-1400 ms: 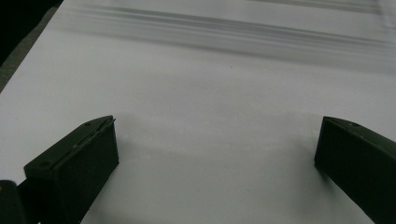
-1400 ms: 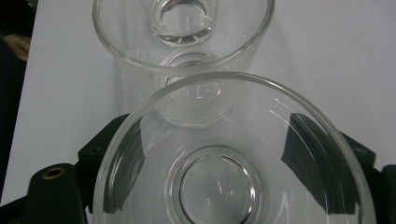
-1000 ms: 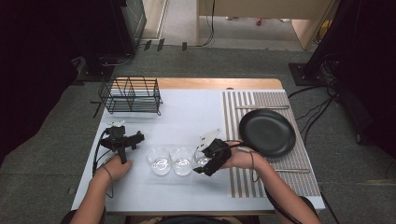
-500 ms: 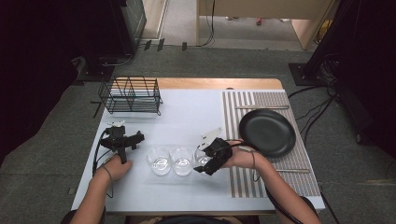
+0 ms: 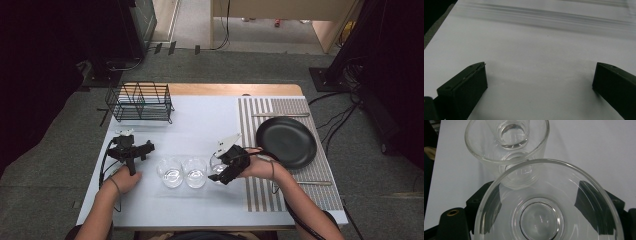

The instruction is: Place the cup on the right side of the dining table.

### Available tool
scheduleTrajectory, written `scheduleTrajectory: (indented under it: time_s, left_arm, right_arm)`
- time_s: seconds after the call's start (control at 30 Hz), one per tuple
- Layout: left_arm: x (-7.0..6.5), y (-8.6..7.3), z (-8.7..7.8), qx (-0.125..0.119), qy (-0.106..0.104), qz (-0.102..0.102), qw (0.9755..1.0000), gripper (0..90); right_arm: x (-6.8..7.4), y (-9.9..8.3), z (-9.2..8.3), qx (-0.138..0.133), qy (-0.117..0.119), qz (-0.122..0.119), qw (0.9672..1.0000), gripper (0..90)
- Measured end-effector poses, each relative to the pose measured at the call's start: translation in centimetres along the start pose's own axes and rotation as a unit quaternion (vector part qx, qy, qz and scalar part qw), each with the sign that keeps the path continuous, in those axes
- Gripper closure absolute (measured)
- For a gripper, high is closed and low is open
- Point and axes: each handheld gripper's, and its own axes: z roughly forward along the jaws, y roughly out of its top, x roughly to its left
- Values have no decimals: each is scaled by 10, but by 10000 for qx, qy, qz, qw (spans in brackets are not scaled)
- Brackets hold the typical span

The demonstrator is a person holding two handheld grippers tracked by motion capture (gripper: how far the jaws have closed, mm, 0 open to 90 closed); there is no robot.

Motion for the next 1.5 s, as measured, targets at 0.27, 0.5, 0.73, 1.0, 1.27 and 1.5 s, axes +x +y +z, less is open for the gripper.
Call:
scheduleTrajectory:
  time_s: [0.27, 0.5, 0.73, 1.0, 1.27, 1.5]
  left_arm:
    - [0, 0, 0, 1, 1, 0, 10000, 0]
    - [0, 0, 0, -1, 1, 1, 10000, 0]
    - [0, 0, 0, 1, 2, 2, 10000, 0]
    - [0, 0, 0, -3, 1, 1, 10000, 0]
    - [0, 0, 0, -5, 1, 0, 10000, 0]
    - [0, 0, 0, -1, 2, 2, 10000, 0]
  right_arm:
    - [-1, 0, -2, -30, -46, 42, 10000, 193]
    - [-2, 1, -3, -55, -88, 93, 9999, 194]
    - [-3, 0, -3, -57, -139, 126, 9998, 194]
    - [-5, 1, -1, -73, -204, 265, 9994, 193]
    - [-7, 1, 0, -76, -290, 373, 9989, 193]
    - [-9, 2, 2, -72, -418, 576, 9974, 193]
